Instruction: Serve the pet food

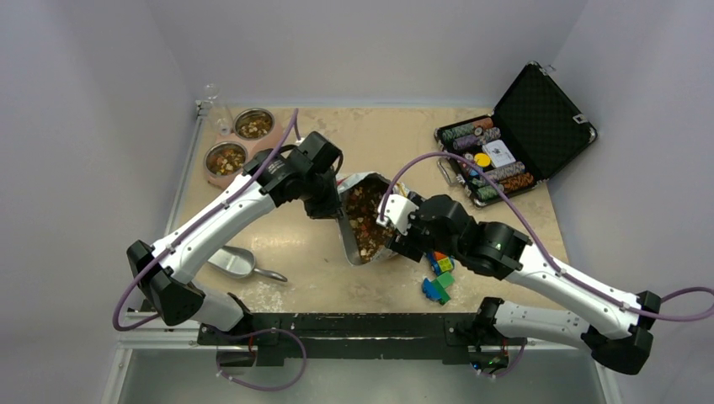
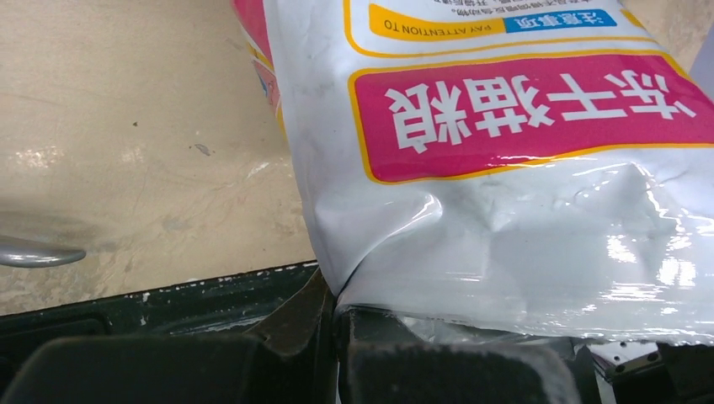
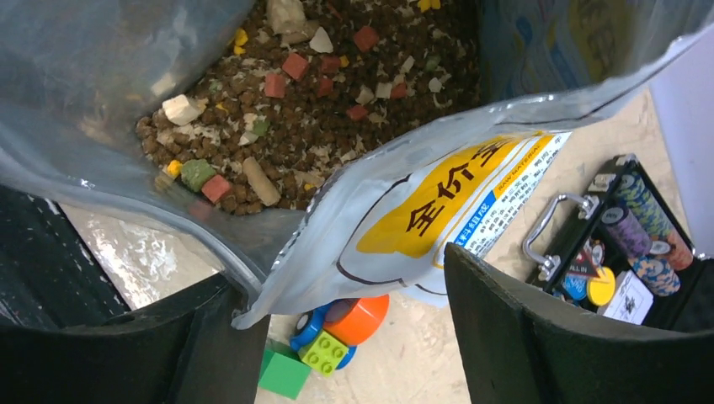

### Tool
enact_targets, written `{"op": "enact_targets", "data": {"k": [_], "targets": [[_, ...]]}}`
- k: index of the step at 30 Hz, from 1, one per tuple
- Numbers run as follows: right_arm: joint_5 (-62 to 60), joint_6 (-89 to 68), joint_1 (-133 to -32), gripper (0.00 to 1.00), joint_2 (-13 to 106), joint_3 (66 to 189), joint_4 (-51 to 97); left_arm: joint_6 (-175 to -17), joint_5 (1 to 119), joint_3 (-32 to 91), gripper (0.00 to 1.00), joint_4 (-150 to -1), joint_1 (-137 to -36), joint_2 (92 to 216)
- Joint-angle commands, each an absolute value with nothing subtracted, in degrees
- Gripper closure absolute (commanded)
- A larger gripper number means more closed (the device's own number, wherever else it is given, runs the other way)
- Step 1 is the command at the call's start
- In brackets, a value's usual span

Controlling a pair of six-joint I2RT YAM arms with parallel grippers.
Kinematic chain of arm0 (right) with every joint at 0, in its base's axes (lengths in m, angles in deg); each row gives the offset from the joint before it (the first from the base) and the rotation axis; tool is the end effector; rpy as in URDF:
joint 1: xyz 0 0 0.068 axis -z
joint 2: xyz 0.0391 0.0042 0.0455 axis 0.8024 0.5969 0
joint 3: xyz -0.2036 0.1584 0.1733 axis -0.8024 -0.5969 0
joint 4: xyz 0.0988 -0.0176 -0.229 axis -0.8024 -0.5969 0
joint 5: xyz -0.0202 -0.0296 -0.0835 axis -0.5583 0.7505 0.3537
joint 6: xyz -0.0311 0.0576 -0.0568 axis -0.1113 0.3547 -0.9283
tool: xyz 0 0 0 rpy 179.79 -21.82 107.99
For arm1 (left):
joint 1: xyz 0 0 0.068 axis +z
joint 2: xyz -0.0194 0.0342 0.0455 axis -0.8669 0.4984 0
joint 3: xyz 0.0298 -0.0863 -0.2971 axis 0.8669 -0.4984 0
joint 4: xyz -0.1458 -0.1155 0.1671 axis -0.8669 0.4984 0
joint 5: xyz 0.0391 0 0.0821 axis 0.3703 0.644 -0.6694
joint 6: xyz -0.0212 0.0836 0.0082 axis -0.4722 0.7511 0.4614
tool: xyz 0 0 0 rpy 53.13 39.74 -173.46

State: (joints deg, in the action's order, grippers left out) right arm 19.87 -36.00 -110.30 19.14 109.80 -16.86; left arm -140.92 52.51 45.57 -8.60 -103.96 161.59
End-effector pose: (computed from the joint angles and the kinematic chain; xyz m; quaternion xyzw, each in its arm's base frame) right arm 0.1173 0.1491 0.3451 -0.5050 0.7333 0.0514 0.4523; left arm 0.2051 -0.1987 0.3666 -0.1000 0.9594 -0.2066 0.1638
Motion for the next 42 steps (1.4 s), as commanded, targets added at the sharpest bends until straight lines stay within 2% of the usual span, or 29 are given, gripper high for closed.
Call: {"op": "enact_targets", "data": {"k": [1, 3, 7, 8, 9, 11, 13, 16, 18, 21, 23, 24, 26, 31, 38, 40, 42], "targets": [[16.8, -38.1, -113.5, 0.3, 19.3, 113.7, -8.6, -145.7, 48.8, 51.4, 1.0, -7.1, -102.4, 156.3], [18.5, -37.5, -115.3, 0.4, 20.3, 113.3, -8.4, -146.1, 48.5, 51.8, 1.0, -6.9, -102.0, 156.2], [24.7, -37.2, -118.1, 0.79, 20.9, 113.2, -7.4, -150.4, 39.9, 55.6, 1.0, 2.0, -101.7, 156.3], [25.4, -37.0, -118.6, 0.93, 20.5, 113.7, -7.3, -152.2, 36.4, 57.0, 1.0, 5.1, -101.7, 156.2], [26.0, -36.2, -118.6, 1.0, 19.9, 114.4, -7.1, -153.7, 33.2, 58.9, 1.0, 8.4, -101.6, 155.8], [28.1, -33.3, -118.6, 1.0, 18.6, 116.1, -6.6, -156.2, 27.6, 60.9, 1.0, 12.8, -101.3, 154.3], [24.6, -29.5, -117.4, 1.0, 18.7, 119.9, -9.8, -157.0, 25.4, 61.6, 1.0, 13.9, -100.1, 152.2], [19.6, -28.0, -117.0, 1.0, 20.1, 124.0, -14.1, -155.5, 29.8, 60.1, 1.0, 10.0, -96.7, 149.2], [15.8, -27.4, -116.7, 1.0, 20.5, 123.9, -13.3, -155.0, 36.9, 58.2, 0.81, 7.8, -94.4, 148.2], [14.5, -26.3, -116.5, 1.0, 23.3, 125.3, -14.6, -159.2, 41.1, 55.4, 0.39, 9.1, -93.3, 146.0], [14.8, -25.8, -116.5, 1.0, 24.1, 126.3, -15.1, -164.3, 43.0, 52.4, 0.25, 10.0, -93.0, 141.8], [14.8, -25.7, -116.5, 1.0, 24.1, 126.4, -15.0, -166.9, 43.7, 50.6, 0.14, 9.5, -93.0, 139.2], [14.9, -25.9, -116.5, 1.0, 23.8, 126.2, -14.5, -173.0, 45.2, 46.2, 0.04, 7.1, -92.9, 133.4], [14.7, -27.2, -116.5, 1.0, 24.6, 126.9, -14.7, -192.2, 48.3, 38.1, 0.01, 8.8, -92.9, 123.6], [13.0, -28.0, -116.4, 1.0, 24.8, 127.5, -14.5, -200.5, 43.7, 32.2, 0.02, -3.3, -92.9, 122.0], [12.9, -28.2, -116.5, 1.0, 24.7, 127.6, -14.6, -202.3, 42.9, 32.5, 0.06, -3.8, -92.9, 123.4], [12.8, -28.2, -116.5, 1.0, 24.4, 127.4, -14.5, -204.9, 42.2, 32.9, 0.17, -3.1, -92.9, 124.7]]}}
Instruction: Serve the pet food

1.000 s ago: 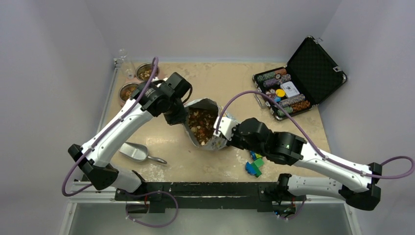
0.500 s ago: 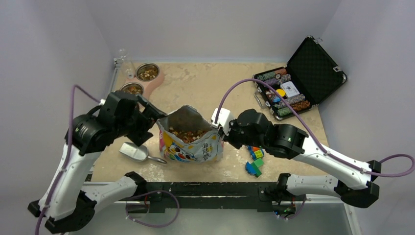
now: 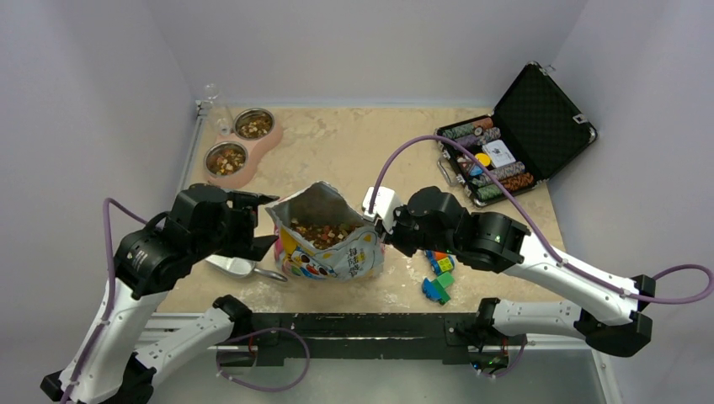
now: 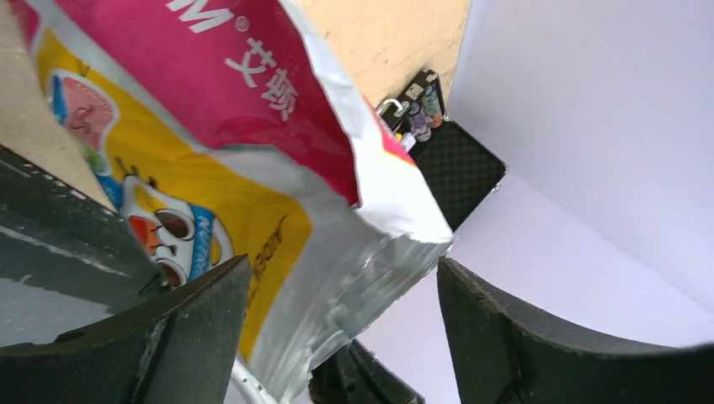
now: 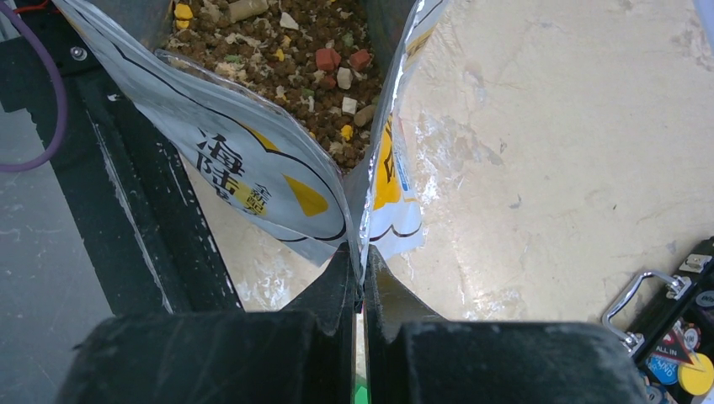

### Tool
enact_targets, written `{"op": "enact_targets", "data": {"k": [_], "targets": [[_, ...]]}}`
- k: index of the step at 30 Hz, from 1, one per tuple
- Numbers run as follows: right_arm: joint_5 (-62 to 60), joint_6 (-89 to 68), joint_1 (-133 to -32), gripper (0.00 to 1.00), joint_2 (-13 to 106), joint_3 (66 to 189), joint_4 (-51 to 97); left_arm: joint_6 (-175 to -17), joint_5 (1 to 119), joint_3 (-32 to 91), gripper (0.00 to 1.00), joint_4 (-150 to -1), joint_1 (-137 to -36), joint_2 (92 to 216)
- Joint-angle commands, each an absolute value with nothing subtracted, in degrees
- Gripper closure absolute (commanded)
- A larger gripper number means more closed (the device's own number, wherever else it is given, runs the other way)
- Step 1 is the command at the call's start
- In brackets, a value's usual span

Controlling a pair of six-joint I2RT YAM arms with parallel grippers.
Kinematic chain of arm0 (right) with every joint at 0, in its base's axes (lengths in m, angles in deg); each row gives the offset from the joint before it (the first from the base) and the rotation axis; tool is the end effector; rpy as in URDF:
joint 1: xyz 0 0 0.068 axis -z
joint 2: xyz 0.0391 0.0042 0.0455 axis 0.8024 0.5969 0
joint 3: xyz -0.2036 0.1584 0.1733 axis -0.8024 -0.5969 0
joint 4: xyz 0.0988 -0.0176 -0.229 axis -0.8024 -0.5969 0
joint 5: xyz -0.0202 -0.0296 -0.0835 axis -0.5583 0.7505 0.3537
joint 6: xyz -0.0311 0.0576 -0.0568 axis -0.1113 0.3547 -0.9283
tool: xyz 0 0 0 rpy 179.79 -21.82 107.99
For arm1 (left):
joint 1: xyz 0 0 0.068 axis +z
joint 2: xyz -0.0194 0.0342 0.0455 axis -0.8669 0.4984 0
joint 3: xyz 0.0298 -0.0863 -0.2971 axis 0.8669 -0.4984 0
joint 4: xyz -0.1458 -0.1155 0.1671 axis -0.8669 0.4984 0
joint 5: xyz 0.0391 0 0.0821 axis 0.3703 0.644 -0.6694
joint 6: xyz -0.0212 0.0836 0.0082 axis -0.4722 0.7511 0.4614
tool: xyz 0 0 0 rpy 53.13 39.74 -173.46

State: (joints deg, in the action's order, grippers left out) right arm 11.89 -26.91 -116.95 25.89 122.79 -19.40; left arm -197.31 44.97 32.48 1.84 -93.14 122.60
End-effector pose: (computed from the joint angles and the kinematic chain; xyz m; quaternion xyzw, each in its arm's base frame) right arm 0.1020 0.1908 0.3957 -0.5072 0.7181 0.1828 0.4401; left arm 0.0697 -0.0348 0.3923 -0.6041 0.6927 -0.3568 0.1668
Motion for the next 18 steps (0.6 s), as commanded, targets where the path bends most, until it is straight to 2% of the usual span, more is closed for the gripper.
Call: {"op": "enact_targets", "data": {"k": [1, 4, 11, 18], "targets": [[12.8, -28.3, -116.5, 1.0, 24.3, 127.2, -14.5, -205.9, 41.6, 32.9, 0.24, -3.0, -92.9, 125.0], [13.0, -28.3, -116.5, 1.0, 24.2, 127.0, -14.6, -207.7, 38.4, 34.0, 0.38, -1.7, -92.9, 125.9], [14.3, -28.9, -116.5, 1.0, 24.1, 126.8, -14.1, -210.5, 42.2, 37.2, 0.48, 4.1, -92.9, 131.0], [14.8, -29.3, -116.5, 1.0, 23.9, 126.2, -13.8, -210.2, 40.2, 37.7, 0.51, 6.4, -92.9, 132.7]]}}
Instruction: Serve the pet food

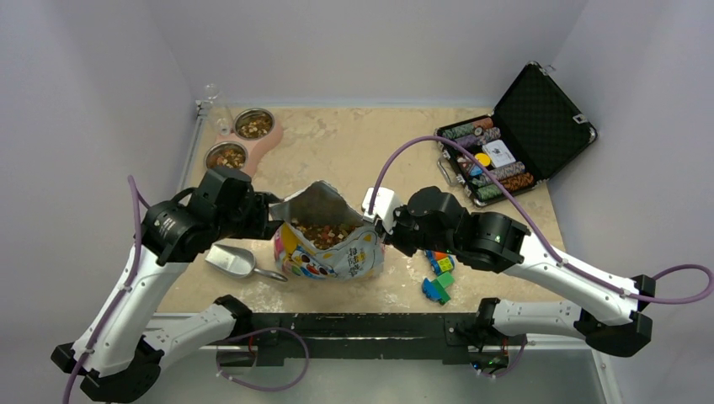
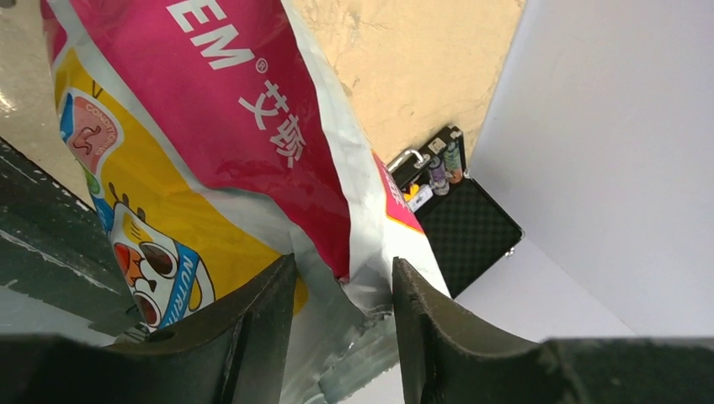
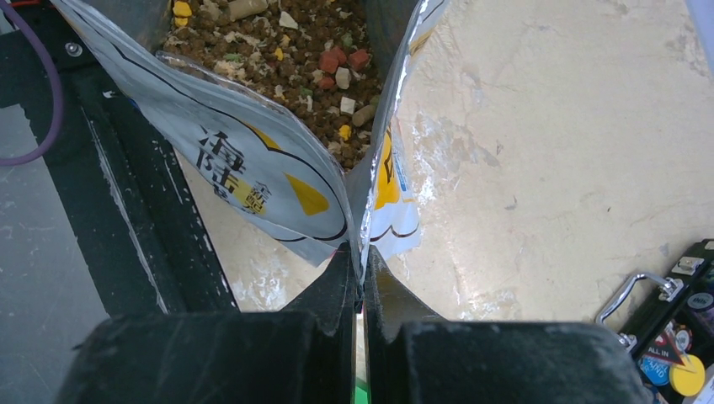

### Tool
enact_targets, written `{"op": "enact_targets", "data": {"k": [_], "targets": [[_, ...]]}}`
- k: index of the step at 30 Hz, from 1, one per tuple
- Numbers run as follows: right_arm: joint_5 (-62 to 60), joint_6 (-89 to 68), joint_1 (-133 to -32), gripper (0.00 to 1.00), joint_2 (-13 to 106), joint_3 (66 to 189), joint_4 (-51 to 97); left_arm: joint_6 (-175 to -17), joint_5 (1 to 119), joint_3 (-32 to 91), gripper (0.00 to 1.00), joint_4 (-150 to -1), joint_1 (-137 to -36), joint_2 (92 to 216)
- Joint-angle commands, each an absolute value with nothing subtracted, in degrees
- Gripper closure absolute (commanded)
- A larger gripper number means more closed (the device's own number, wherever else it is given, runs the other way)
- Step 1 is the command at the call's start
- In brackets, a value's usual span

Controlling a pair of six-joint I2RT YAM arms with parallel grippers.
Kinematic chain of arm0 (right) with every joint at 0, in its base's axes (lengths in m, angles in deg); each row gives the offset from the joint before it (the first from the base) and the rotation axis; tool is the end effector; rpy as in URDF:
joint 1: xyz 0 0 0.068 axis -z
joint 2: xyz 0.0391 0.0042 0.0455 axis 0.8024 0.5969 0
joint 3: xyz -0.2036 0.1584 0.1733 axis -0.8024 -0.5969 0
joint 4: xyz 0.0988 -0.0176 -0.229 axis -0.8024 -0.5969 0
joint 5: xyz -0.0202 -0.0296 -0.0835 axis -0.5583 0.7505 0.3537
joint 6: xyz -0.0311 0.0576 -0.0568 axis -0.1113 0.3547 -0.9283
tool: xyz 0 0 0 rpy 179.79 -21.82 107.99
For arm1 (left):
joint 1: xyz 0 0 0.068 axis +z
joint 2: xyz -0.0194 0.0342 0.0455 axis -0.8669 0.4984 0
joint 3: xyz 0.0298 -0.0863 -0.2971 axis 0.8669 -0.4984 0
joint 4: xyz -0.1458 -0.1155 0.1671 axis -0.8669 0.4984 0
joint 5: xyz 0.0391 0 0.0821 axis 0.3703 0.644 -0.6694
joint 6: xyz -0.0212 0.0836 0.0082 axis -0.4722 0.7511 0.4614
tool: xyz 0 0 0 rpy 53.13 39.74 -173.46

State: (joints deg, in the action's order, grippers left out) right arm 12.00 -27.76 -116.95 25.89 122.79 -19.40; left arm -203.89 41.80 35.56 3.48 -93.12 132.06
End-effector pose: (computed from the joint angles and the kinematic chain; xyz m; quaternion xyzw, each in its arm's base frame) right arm 0.1021 0.1908 0.3957 -0.5121 0.7145 0.1788 0.4418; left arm 0.1054 -0.0529 0.3920 -0.6626 0.6702 -0.2952 0.1569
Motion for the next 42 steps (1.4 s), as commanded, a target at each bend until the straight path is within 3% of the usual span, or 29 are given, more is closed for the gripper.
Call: {"op": "enact_targets", "data": {"k": [1, 3, 6, 7, 12, 16, 21, 24, 28, 30, 34, 37, 39, 42], "targets": [[15.3, -29.4, -116.5, 1.0, 23.8, 126.0, -13.5, -210.0, 39.7, 37.5, 0.52, 7.0, -92.9, 132.7], [16.5, -29.7, -116.4, 1.0, 23.4, 125.4, -13.1, -209.5, 38.2, 36.5, 0.63, 7.1, -92.9, 132.0], [17.7, -30.4, -115.4, 1.0, 23.8, 125.9, -14.0, -204.5, 33.3, 36.1, 0.96, 4.1, -92.7, 130.9], [18.8, -30.8, -114.7, 1.0, 24.0, 126.3, -14.4, -202.2, 32.3, 36.8, 1.0, 3.1, -92.1, 130.9], [20.4, -30.0, -105.5, 1.0, 20.8, 129.9, -17.8, -181.7, 31.9, 50.3, 1.0, 1.8, -85.2, 135.7], [22.1, -30.4, -104.8, 1.0, 16.8, 126.1, -19.9, -169.6, 41.9, 62.1, 1.0, 6.2, -79.8, 143.2], [20.2, -29.9, -104.2, 1.0, 15.7, 119.3, -17.9, -167.4, 62.9, 49.8, 1.0, -6.9, -73.9, 144.1], [21.8, -30.8, -102.7, 1.0, 17.0, 122.3, -20.2, -165.6, 71.6, 50.0, 1.0, -10.9, -71.4, 146.5], [19.9, -30.4, -102.7, 1.0, 17.4, 131.3, -24.0, -160.4, 70.1, 60.5, 1.0, -6.2, -71.2, 149.3], [17.5, -28.1, -102.7, 1.0, 17.0, 130.1, -22.8, -158.9, 69.5, 62.3, 1.0, -5.1, -71.2, 149.6], [13.5, -25.1, -102.7, 1.0, 18.3, 120.9, -19.2, -162.2, 76.2, 45.8, 1.0, -12.6, -71.2, 147.7], [13.7, -24.6, -102.7, 1.0, 21.1, 122.5, -21.0, -163.8, 75.9, 38.2, 1.0, -14.4, -71.2, 146.1], [13.7, -25.0, -102.7, 1.0, 22.6, 130.2, -25.1, -162.3, 73.7, 43.0, 1.0, -12.1, -71.2, 146.8], [11.5, -26.2, -102.7, 1.0, 23.4, 141.9, -28.5, -156.8, 67.3, 63.4, 1.0, 0.3, -71.2, 152.6]]}}
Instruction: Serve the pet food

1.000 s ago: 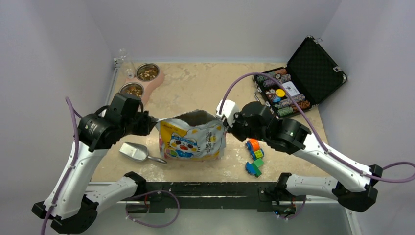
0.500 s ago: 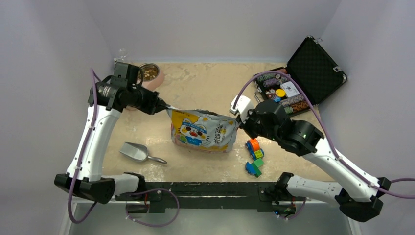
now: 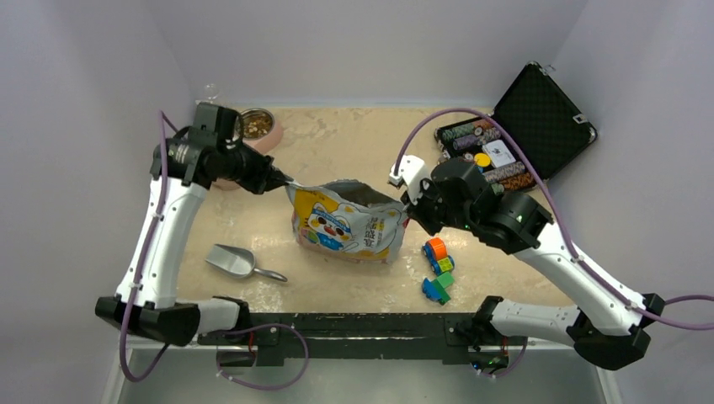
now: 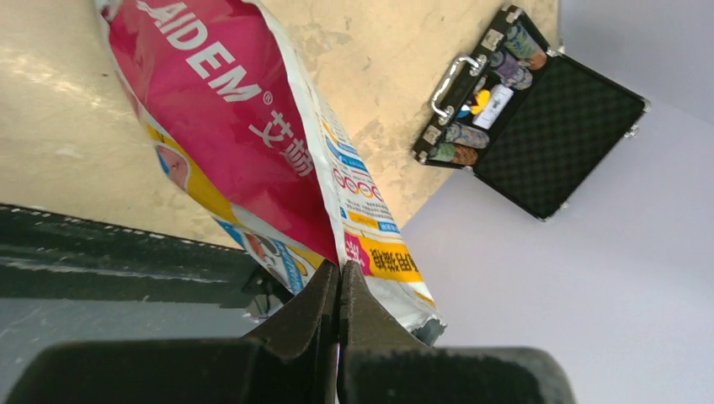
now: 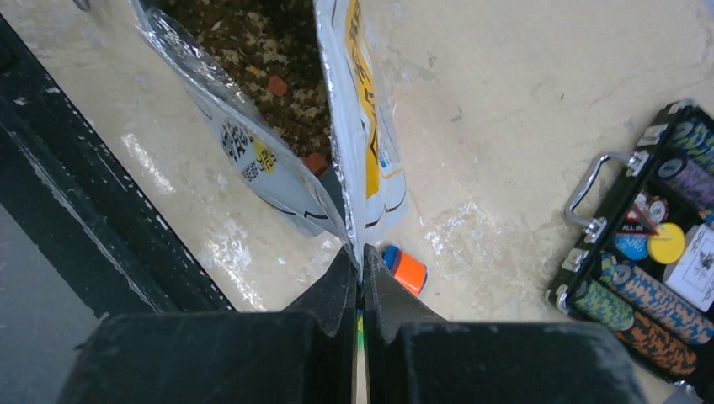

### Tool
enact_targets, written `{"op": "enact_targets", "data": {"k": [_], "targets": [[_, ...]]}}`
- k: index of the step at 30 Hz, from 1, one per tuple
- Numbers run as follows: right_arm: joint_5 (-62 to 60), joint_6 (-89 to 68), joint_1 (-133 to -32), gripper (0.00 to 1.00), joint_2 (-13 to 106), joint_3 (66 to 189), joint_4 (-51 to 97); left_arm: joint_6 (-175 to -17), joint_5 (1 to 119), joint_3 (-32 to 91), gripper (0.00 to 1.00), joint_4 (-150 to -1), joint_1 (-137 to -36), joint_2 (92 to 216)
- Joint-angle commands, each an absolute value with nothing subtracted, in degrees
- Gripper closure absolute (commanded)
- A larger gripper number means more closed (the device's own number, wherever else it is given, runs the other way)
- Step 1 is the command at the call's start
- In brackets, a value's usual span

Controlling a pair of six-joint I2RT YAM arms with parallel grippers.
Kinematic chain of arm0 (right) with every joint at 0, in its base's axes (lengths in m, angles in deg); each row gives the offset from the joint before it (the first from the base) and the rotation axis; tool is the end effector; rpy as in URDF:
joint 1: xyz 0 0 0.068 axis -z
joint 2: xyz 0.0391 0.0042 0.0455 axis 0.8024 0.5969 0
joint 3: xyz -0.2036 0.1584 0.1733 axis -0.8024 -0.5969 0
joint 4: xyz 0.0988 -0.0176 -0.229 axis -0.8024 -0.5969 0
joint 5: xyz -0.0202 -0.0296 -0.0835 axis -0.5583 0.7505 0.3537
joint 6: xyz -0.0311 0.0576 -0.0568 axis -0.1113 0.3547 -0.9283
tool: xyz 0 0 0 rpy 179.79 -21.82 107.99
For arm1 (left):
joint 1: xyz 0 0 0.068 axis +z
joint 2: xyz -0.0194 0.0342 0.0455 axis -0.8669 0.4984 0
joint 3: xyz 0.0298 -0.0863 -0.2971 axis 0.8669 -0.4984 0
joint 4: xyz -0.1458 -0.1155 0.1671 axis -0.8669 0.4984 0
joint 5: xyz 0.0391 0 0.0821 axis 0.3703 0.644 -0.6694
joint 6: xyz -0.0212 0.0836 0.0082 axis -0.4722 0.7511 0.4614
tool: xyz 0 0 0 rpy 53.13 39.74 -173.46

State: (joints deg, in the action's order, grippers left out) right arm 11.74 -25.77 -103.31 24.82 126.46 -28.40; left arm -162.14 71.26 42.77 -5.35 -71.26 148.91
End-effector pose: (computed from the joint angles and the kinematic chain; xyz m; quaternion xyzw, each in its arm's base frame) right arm 0.1309 0.1459 0.4015 -0.4207 0.7913 0.1225 0.4264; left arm 0.2058 -0.0668 0.4020 -0.4635 0.8126 -0.3350 0.1125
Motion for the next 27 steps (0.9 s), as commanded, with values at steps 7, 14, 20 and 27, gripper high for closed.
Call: {"op": "enact_targets", "data": {"k": [7, 14, 20, 27], "targets": [[11.6, -23.4, -102.4, 1.0, 21.6, 130.7, -22.3, -157.8, 62.8, 61.1, 1.0, 3.8, -71.1, 152.9], [14.1, -23.2, -101.8, 1.0, 24.1, 131.8, -27.5, -157.8, 64.9, 52.6, 1.0, -1.3, -69.8, 151.2], [7.9, -21.3, -101.9, 1.0, 24.5, 149.2, -28.9, -154.9, 62.4, 85.7, 1.0, 13.1, -69.9, 159.3], [9.3, -19.6, -101.8, 1.0, 23.0, 128.7, -22.4, -160.9, 67.0, 45.0, 1.0, -4.2, -69.8, 146.4]]}}
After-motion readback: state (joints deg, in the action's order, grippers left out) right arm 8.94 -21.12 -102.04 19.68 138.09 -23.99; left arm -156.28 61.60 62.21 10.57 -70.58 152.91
